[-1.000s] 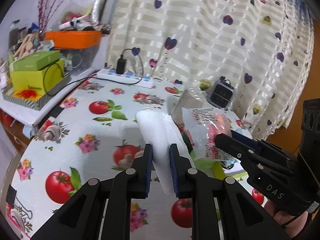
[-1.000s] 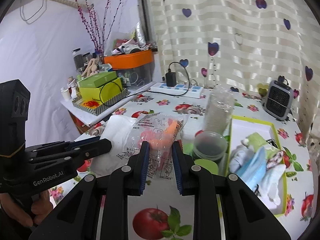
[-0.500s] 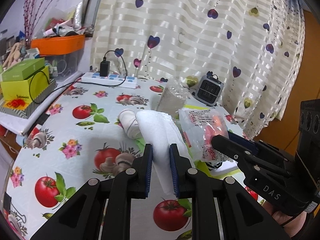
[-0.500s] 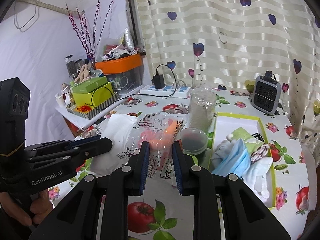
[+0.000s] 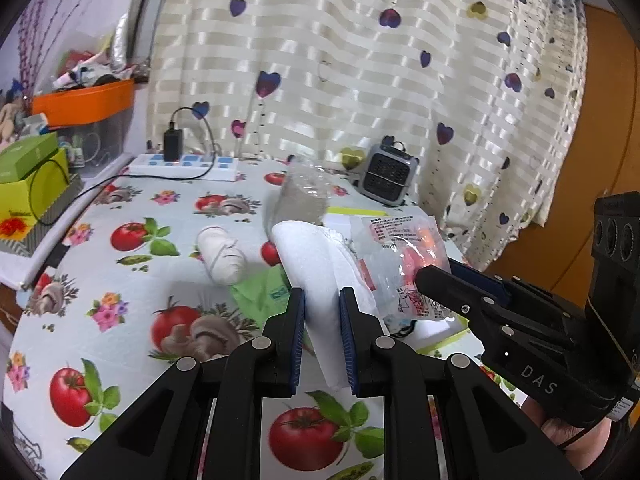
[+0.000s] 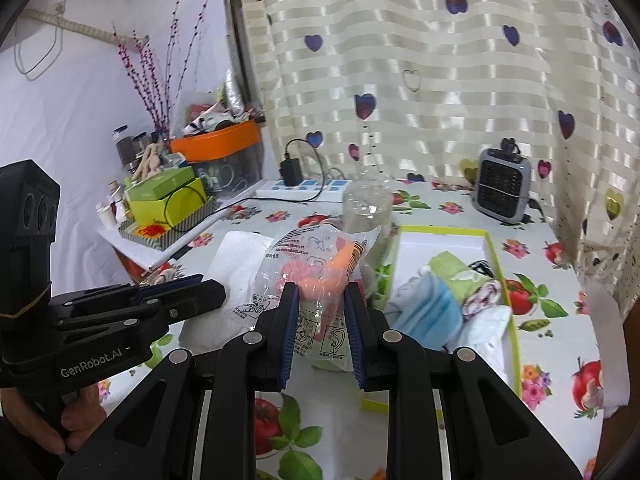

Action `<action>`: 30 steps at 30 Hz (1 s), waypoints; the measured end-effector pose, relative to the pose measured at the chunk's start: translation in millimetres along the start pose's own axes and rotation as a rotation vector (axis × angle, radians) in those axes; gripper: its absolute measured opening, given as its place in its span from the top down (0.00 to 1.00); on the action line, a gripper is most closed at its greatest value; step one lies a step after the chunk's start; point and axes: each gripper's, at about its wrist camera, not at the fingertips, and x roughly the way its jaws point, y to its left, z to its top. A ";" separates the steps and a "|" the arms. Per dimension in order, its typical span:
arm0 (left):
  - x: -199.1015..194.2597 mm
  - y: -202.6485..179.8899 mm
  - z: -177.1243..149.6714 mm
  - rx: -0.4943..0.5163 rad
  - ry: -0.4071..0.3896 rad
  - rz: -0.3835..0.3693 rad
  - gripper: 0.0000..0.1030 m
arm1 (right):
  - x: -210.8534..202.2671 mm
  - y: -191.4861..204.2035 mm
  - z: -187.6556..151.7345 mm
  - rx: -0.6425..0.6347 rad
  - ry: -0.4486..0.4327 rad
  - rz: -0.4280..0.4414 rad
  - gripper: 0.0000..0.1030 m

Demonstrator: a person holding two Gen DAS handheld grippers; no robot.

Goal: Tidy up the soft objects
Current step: 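Carry the white cloth and clear bag over the box with both grippers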

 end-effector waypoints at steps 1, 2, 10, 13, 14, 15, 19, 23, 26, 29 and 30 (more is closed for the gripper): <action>1.5 -2.6 0.2 0.003 0.002 -0.007 0.84 | -2.1 -3.8 -0.4 0.007 -0.002 -0.008 0.77; 2.4 -4.5 0.4 0.005 0.003 -0.012 0.84 | -3.8 -6.5 -0.7 0.011 -0.004 -0.014 0.77; 13.9 -21.5 4.8 0.028 0.012 -0.047 0.84 | -23.1 -44.2 -2.2 0.076 -0.032 -0.092 0.77; 17.9 -28.3 6.6 0.036 0.014 -0.059 0.84 | -28.6 -59.1 -3.0 0.102 -0.039 -0.123 0.77; 20.4 -31.3 7.2 0.041 0.017 -0.066 0.84 | -29.8 -63.9 -3.3 0.110 -0.039 -0.133 0.77; 22.5 -33.8 7.3 0.044 0.020 -0.072 0.84 | -30.3 -67.1 -3.6 0.115 -0.039 -0.140 0.77; 32.0 -43.7 6.2 0.055 0.039 -0.092 0.84 | -29.1 -80.5 -9.7 0.135 -0.023 -0.159 0.77; 44.2 -56.5 2.6 0.074 0.069 -0.119 0.84 | -21.9 -89.4 -18.6 0.149 0.006 -0.167 0.77; 57.3 -69.8 -5.0 0.103 0.104 -0.143 0.84 | -14.9 -97.5 -27.9 0.162 0.037 -0.172 0.76; 73.2 -79.8 -14.2 0.122 0.149 -0.158 0.84 | -7.2 -105.9 -37.7 0.176 0.072 -0.181 0.76; 77.5 -81.4 -16.3 0.126 0.160 -0.159 0.84 | -5.0 -108.1 -40.2 0.180 0.081 -0.183 0.76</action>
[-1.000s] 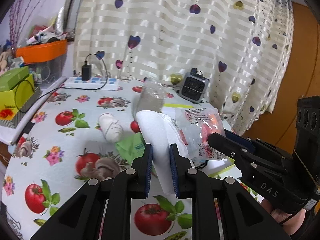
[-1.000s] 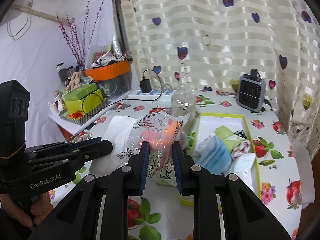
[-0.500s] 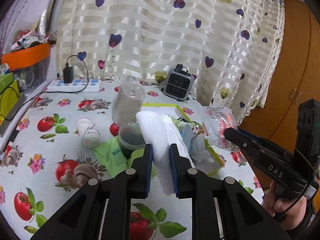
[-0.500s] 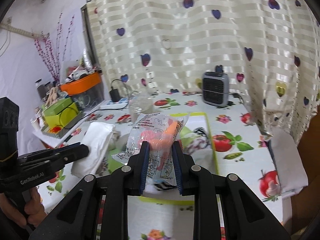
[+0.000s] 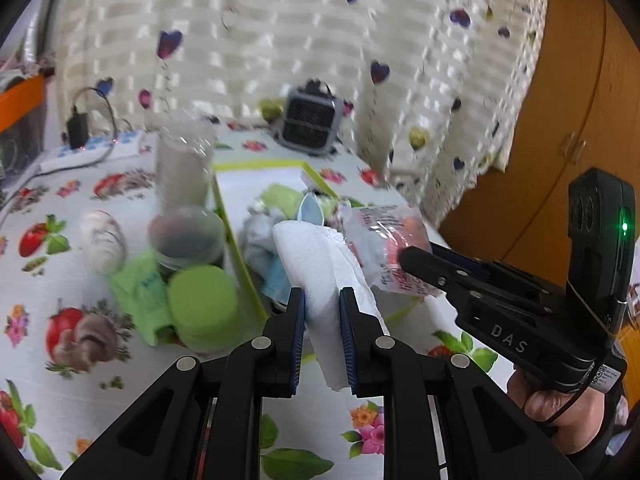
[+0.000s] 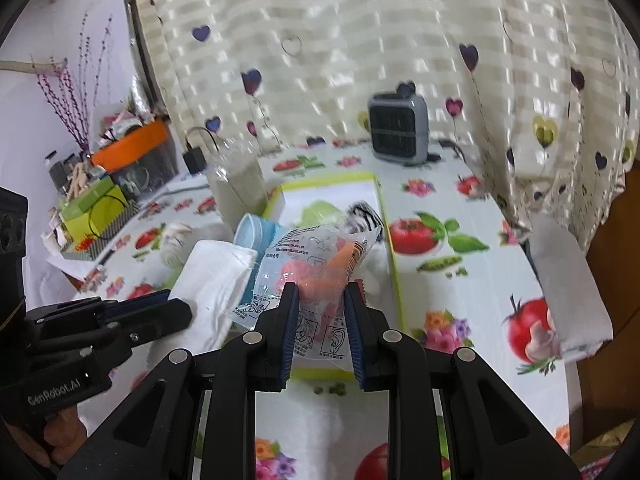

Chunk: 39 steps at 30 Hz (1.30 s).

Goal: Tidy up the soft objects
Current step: 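Carry the white cloth and clear bag over the box with both grippers, then lower both grippers into the box and open them to drop the items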

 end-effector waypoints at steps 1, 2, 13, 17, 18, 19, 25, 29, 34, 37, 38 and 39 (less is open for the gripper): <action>5.1 -1.1 -0.9 0.003 0.011 0.001 0.84 | 3.5 -2.7 -1.9 0.004 0.011 -0.003 0.76; 10.8 -1.4 -1.6 0.004 0.024 0.000 0.84 | 7.5 -5.6 -3.8 0.008 0.025 -0.006 0.76; 48.5 -1.3 7.9 0.006 0.076 0.030 0.84 | 33.4 -19.4 -4.3 0.008 0.075 -0.006 0.76; 55.7 -1.5 12.3 0.002 0.076 0.037 0.84 | 41.2 -22.6 1.3 0.004 0.081 -0.011 0.76; 57.5 -1.1 13.4 -0.001 0.078 0.038 0.84 | 43.0 -22.7 2.5 0.001 0.083 -0.012 0.76; 58.4 -0.9 14.3 -0.003 0.077 0.037 0.84 | 44.9 -23.1 3.3 -0.003 0.086 -0.013 0.76; 62.1 1.7 17.4 -0.016 0.077 0.043 0.84 | 51.7 -21.6 -1.0 -0.026 0.131 0.001 0.76; 58.6 3.2 16.7 -0.019 0.071 0.039 0.84 | 51.0 -23.1 -8.8 -0.034 0.164 -0.004 0.74; 67.1 2.2 20.5 -0.001 0.089 0.052 0.84 | 49.1 -19.3 -15.0 -0.070 0.195 -0.029 0.72; 75.3 1.3 22.4 0.004 0.102 0.062 0.83 | 47.8 -14.4 -16.1 -0.099 0.222 -0.047 0.71; 77.3 1.5 23.2 0.006 0.104 0.064 0.83 | 46.9 -14.8 -16.8 -0.095 0.233 -0.042 0.71; 80.3 2.0 23.3 0.005 0.115 0.068 0.83 | 46.2 -15.0 -17.5 -0.090 0.243 -0.034 0.71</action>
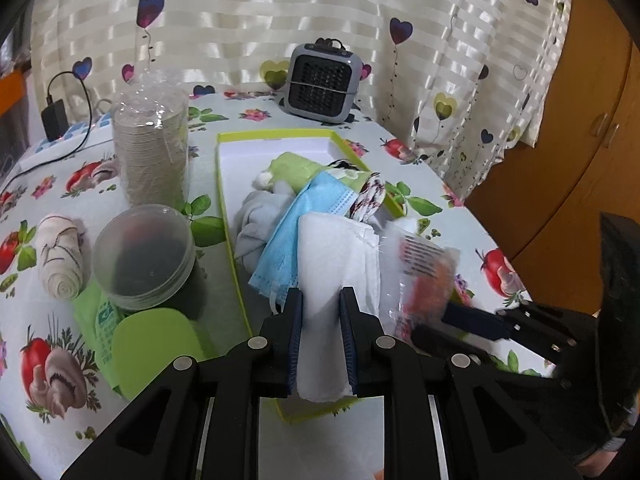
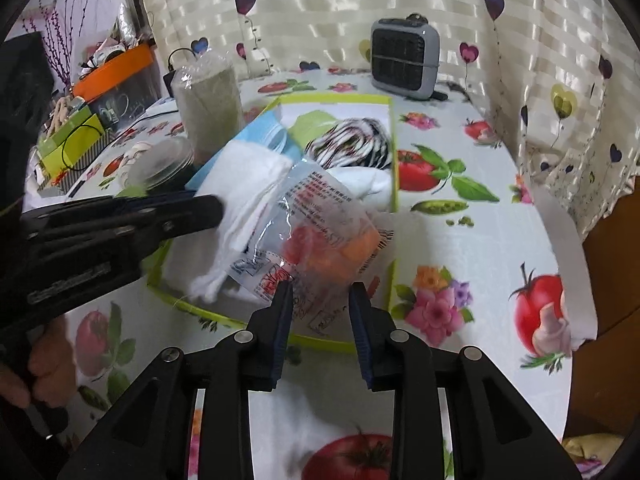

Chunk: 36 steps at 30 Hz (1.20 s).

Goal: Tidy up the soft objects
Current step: 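Lower both grippers into the box and open them to drop the items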

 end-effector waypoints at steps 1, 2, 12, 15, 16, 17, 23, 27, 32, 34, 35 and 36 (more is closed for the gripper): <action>1.0 0.6 -0.6 -0.002 0.006 -0.003 0.83 | -1.0 0.2 -1.5 -0.001 0.010 0.010 0.71; 1.4 0.8 -1.9 0.000 0.011 -0.011 0.83 | -2.1 0.7 -2.8 -0.004 0.016 0.013 0.71; -8.3 -2.1 -22.6 0.038 0.029 -0.058 0.80 | -12.4 7.7 -11.9 -0.099 0.061 0.059 0.68; -3.7 0.3 -28.5 0.035 0.053 -0.064 0.77 | -19.0 1.8 -11.2 -0.079 0.021 0.045 0.58; -1.7 0.9 -30.9 0.032 0.062 -0.069 0.77 | -20.8 0.0 -10.8 -0.067 0.011 0.044 0.58; -0.6 0.5 -32.2 0.034 0.065 -0.071 0.77 | -22.3 -0.8 -10.0 -0.059 0.002 0.043 0.58; -10.9 -0.9 -31.9 0.038 0.038 -0.065 0.77 | -32.7 -1.2 -8.5 -0.044 -0.054 0.043 0.58; -27.1 3.1 -30.1 0.023 -0.012 -0.078 0.76 | -39.8 -5.3 -6.4 -0.013 -0.096 0.043 0.58; -43.8 8.0 -28.1 0.002 -0.059 -0.089 0.75 | -43.6 -7.0 -4.8 0.023 -0.120 0.040 0.58; -52.0 12.5 -28.7 -0.011 -0.081 -0.083 0.75 | -45.8 -5.5 -4.3 0.029 -0.131 0.041 0.58; -56.4 15.1 -29.0 -0.018 -0.091 -0.079 0.75 | -48.1 -3.9 -3.8 0.029 -0.139 0.044 0.58; -61.2 18.7 -30.0 -0.026 -0.101 -0.072 0.75 | -49.7 -2.3 -3.2 0.030 -0.147 0.046 0.58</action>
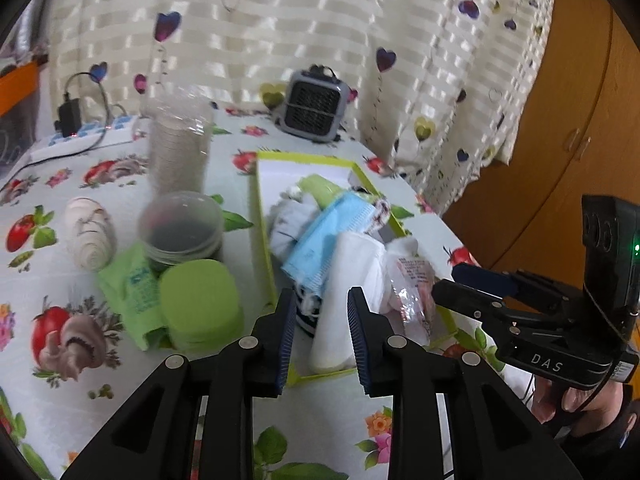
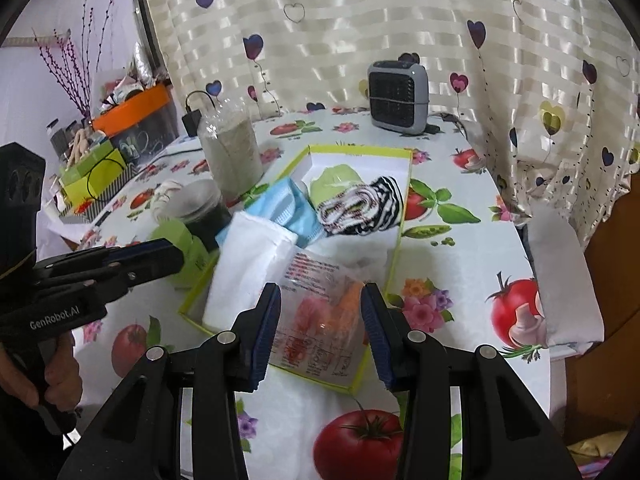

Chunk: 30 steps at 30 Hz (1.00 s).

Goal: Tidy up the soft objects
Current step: 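Lower both grippers into the box and open them to drop the items, then withdraw both grippers from the box toward the pile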

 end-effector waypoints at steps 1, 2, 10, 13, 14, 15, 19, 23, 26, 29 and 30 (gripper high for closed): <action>-5.7 3.9 -0.1 -0.009 -0.012 0.010 0.75 | -1.8 2.3 1.0 -0.001 -0.009 0.004 0.58; -9.7 6.8 -0.2 -0.015 -0.020 0.017 0.75 | -2.8 4.1 1.8 -0.002 -0.014 0.007 0.58; -41.0 46.1 -8.5 -0.107 -0.066 0.101 0.75 | -3.6 39.7 4.9 -0.054 -0.035 0.063 0.58; -47.6 60.2 -12.1 -0.133 -0.071 0.130 0.75 | -0.7 53.4 5.0 -0.071 -0.033 0.087 0.58; -49.9 66.3 -14.3 -0.145 -0.072 0.141 0.75 | 0.5 58.3 5.2 -0.079 -0.032 0.096 0.58; -51.3 70.3 -15.7 -0.154 -0.072 0.147 0.75 | 1.8 62.0 5.4 -0.084 -0.030 0.102 0.58; -52.7 89.1 -22.6 -0.194 -0.059 0.187 0.75 | 8.1 77.1 6.8 -0.107 -0.021 0.123 0.58; -47.2 105.1 -25.3 -0.227 -0.035 0.210 0.75 | 12.3 87.7 10.4 -0.124 -0.018 0.137 0.58; -39.2 113.6 -23.6 -0.243 -0.018 0.199 0.72 | 13.7 94.0 15.2 -0.136 -0.022 0.140 0.58; -27.1 119.2 -19.9 -0.260 0.000 0.184 0.70 | 15.6 98.6 20.6 -0.143 -0.027 0.139 0.58; -21.6 120.9 -18.3 -0.264 0.008 0.177 0.69 | 16.5 100.3 22.3 -0.145 -0.027 0.139 0.58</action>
